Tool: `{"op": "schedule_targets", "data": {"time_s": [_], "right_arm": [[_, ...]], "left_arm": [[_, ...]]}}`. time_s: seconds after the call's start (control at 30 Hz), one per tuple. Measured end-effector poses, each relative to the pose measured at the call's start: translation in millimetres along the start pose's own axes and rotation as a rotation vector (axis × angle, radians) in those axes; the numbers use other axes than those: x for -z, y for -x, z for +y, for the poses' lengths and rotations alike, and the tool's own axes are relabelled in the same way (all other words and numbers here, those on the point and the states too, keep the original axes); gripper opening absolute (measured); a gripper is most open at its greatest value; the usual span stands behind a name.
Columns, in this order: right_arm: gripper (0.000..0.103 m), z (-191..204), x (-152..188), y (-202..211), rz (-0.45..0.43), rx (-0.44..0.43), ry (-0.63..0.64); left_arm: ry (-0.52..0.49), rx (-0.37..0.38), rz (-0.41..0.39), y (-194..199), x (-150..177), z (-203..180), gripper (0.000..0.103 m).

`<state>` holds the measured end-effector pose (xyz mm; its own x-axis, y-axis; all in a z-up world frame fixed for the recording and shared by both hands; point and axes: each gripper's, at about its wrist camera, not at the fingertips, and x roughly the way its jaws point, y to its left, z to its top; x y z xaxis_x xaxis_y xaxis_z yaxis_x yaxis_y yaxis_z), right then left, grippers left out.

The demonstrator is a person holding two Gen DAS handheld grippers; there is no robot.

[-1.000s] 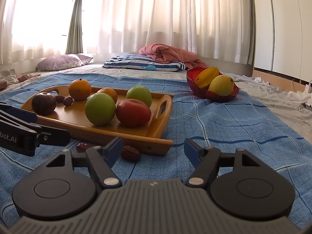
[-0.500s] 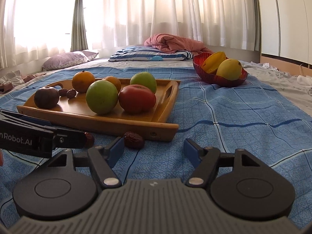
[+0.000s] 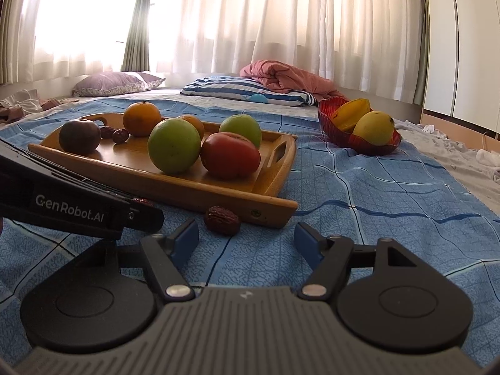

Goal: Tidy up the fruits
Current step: 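Grasp the red date lying on the sheet with the left tool, then lift the date with the left tool and carry it over the tray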

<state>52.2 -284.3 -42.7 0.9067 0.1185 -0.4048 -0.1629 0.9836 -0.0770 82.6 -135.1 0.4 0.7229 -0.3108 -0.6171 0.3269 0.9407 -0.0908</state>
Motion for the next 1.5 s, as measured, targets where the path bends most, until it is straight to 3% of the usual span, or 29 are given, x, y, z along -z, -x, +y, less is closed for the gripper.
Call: {"op": "schedule_targets", "data": {"time_s": [0.33,0.5,0.7,0.97,1.2,1.5], "right_arm": [[0.080,1.0,0.2,-1.7,0.006,0.009,0.004],[0.080,8.9,-13.5,4.1,0.017,0.121,-0.003],[0.077,14.8,-19.0,1.2,0.076,0.082,-0.105],[0.051,8.4,-15.0,-0.2,0.072,0.114,-0.236],[0.039,18.8,-8.1,-0.7,0.047,0.123,-0.179],[0.028,15.4,-8.3,3.8,0.031,0.107,-0.202]], "left_arm": [[0.003,-0.064,-0.054,14.0,-3.1,14.7,0.024],[0.038,-0.102,-0.048,16.7,-4.0,31.1,0.024],[0.056,-0.149,-0.056,25.0,-2.5,47.3,0.024],[0.075,-0.179,-0.050,30.8,3.7,59.4,0.024],[0.074,-0.193,-0.048,32.3,6.4,61.6,0.024],[0.067,-0.196,-0.039,33.4,7.9,60.8,0.024]]}}
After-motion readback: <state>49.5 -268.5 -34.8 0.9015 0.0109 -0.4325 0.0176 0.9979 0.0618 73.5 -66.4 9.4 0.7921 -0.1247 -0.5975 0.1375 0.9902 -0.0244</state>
